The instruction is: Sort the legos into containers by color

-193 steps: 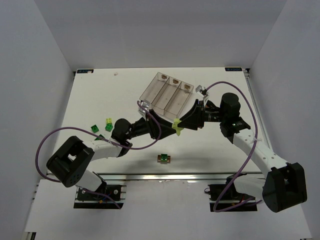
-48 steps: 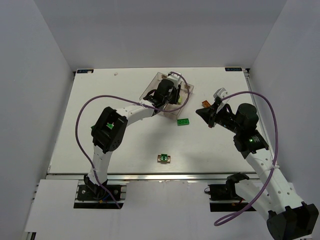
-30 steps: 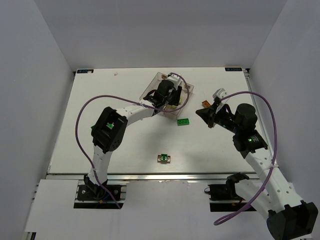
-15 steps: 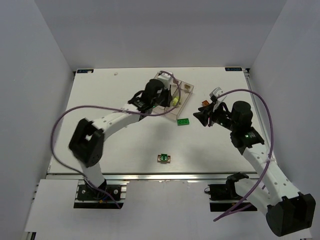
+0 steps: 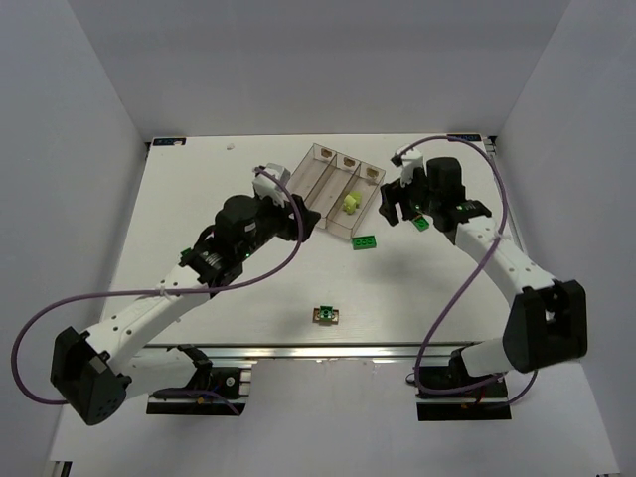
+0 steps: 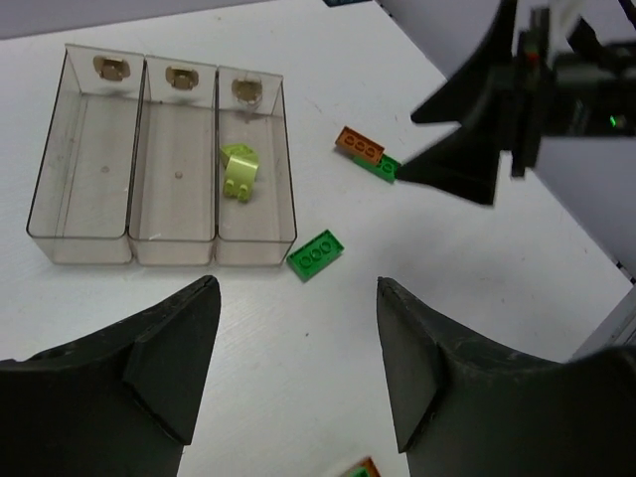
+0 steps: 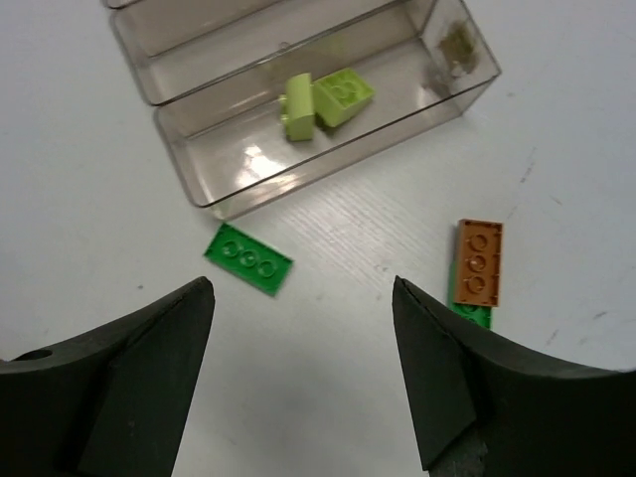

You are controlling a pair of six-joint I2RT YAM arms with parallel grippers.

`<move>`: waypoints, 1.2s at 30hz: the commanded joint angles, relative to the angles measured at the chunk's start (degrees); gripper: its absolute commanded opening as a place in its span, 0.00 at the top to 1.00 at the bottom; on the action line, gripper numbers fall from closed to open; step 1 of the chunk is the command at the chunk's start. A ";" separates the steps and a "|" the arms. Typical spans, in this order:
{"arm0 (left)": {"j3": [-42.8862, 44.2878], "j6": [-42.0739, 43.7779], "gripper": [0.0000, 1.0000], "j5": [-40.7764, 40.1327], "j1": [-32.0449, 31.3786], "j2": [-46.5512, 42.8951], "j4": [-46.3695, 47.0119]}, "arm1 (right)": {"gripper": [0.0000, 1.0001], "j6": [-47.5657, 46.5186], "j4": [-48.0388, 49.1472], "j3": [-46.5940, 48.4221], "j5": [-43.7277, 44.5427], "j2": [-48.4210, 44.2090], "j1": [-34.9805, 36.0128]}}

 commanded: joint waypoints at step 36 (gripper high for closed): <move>1.52 -2.58 0.12 -17.55 18.64 6.34 -11.34 | 0.33 -2.85 -9.88 19.08 -21.23 6.01 -3.83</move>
